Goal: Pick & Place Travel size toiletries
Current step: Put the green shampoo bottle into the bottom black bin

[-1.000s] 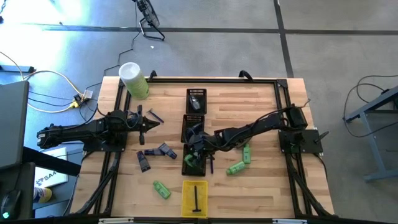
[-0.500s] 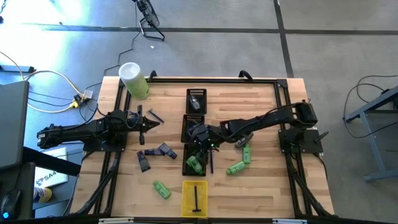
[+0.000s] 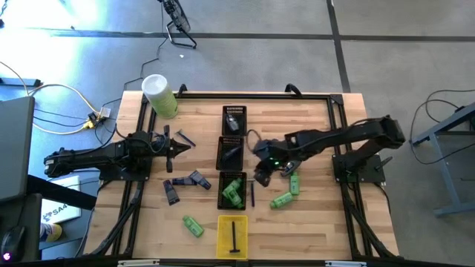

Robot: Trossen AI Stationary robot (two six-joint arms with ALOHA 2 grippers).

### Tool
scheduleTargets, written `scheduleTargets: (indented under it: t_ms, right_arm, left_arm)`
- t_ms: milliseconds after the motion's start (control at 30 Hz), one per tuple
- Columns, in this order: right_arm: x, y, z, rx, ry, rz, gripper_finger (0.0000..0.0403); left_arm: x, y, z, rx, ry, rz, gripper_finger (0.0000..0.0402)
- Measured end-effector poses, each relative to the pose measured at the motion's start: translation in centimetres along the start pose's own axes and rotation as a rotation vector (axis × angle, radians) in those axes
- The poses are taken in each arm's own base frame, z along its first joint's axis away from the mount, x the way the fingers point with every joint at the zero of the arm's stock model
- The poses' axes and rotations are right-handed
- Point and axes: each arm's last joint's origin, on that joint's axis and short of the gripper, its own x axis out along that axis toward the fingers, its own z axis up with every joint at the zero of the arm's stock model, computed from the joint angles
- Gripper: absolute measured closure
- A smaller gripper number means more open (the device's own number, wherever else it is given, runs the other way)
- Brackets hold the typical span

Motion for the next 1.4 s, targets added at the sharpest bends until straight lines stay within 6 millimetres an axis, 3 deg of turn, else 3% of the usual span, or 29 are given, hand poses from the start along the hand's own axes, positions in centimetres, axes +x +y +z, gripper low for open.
scheduleTargets:
  t_ms: [200, 400, 633, 767, 1067, 1400]
  right_arm:
    - [-3.5, -0.8, -1.1, 0.070, -0.009, -0.105, 0.0355]
    - [-5.2, -1.6, -2.4, 0.141, 0.006, -0.231, 0.0379]
    - [-5.2, -2.1, -3.2, 0.172, 0.097, -0.273, 0.0398]
    - [-4.3, -2.8, -4.1, 0.181, 0.141, -0.305, 0.0399]
    - [-2.6, -5.8, -7.8, 0.280, 0.186, -0.334, 0.0400]
    - [-3.3, -7.8, -11.9, 0.491, 0.147, -0.296, 0.0400]
  left_arm:
    - [0.0, 0.0, 0.0, 0.000, 0.001, -0.001, 0.0396]
    - [0.0, 0.0, 0.0, 0.000, 0.001, -0.001, 0.0396]
    - [0.0, 0.0, 0.0, 0.000, 0.001, -0.001, 0.0396]
    - [0.0, 0.0, 0.0, 0.000, 0.001, -0.001, 0.0396]
    - [0.0, 0.0, 0.0, 0.000, 0.001, -0.001, 0.0396]
    - [0.0, 0.0, 0.0, 0.000, 0.001, -0.001, 0.0396]
